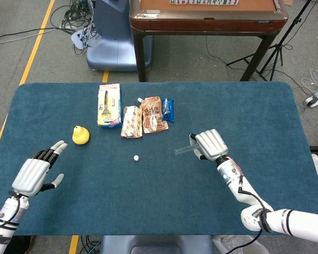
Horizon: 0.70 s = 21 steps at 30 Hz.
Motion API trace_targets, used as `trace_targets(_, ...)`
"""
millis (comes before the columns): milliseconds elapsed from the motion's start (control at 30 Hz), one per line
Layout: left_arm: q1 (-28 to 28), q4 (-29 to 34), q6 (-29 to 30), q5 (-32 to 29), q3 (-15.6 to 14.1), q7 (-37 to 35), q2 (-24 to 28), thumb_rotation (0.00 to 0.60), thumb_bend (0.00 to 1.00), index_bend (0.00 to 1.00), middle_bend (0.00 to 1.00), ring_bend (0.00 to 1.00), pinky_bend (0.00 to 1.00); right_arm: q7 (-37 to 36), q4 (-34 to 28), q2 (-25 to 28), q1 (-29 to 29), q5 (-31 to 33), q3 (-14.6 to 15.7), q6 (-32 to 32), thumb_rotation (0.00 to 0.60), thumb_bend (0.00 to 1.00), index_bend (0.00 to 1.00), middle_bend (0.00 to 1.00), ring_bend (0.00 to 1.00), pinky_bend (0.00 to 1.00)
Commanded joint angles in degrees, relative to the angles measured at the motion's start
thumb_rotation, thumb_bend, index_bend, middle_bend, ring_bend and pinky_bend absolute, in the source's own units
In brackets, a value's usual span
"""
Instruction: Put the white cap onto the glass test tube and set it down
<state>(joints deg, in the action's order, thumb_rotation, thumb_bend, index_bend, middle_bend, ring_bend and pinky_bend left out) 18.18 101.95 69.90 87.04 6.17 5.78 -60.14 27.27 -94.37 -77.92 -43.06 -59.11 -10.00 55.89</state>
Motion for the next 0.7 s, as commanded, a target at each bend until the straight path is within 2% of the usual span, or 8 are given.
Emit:
trace_targets(33,5.6,-1.6,-6.2,0.3,1.7,0.2,-2.0,0.6,0.31,0.17,0.26,0.38,0.53,2.0,-2.1,2.6,-0.1,1.4,0.1,-0.1,0.6,0.64,0.77,1.0,1.0,1.0)
trace_targets(100,8.7,-2.8,-9.9,-0.3,2.4,0.7,-3.5,0.6,0.31,0.22,0.36,0.46,0.65,3.1,-3.0,3.6,-0.2,2.2,0.3,0.2,0.6,0.64,0.77,1.0,1.0,1.0)
trace_targets(200,12.8,-5.4,-13.9,-0.8,3.4,1.4,-6.7,0.6,0.31,0.25,0.45,0.54,0.82,3.8,-4.0,4.5,0.0,3.1,0.6,0.5,0.6,0.64,0.78,1.0,1.0,1.0)
trace_targets(300,16.3,-8.5,-16.7,-1.5,4.2,1.0,-10.4,0.6,0.31,0.28,0.56,0.66,0.95,4.4,-4.3,5.2,0.0,3.9,1.0,0.6,0.6,0.64,0.78,1.0,1.0,1.0)
trace_targets(367,18.5,-9.9,-19.3,-3.2,4.8,1.1,-12.3,0.6,0.31,0.29,0.64,0.74,0.99,4.5,-4.4,5.5,0.0,4.2,1.2,0.5,0.6,0.64,0.78,1.0,1.0,1.0)
trace_targets(500,22.2,-13.1,-22.8,-6.0,5.5,2.5,-16.5,0.6,0.31,0.3,0.76,0.84,1.0,4.5,-4.3,5.8,-0.1,4.6,1.6,0.3,0.6,0.65,0.78,1.0,1.0,1.0)
trace_targets(700,26.4,-16.5,-26.0,-11.5,6.4,7.2,-21.5,0.6,0.31,0.32,0.85,0.92,1.0,4.0,-3.8,5.9,-0.2,4.6,2.1,0.1,0.6,0.65,0.78,1.0,1.0,1.0)
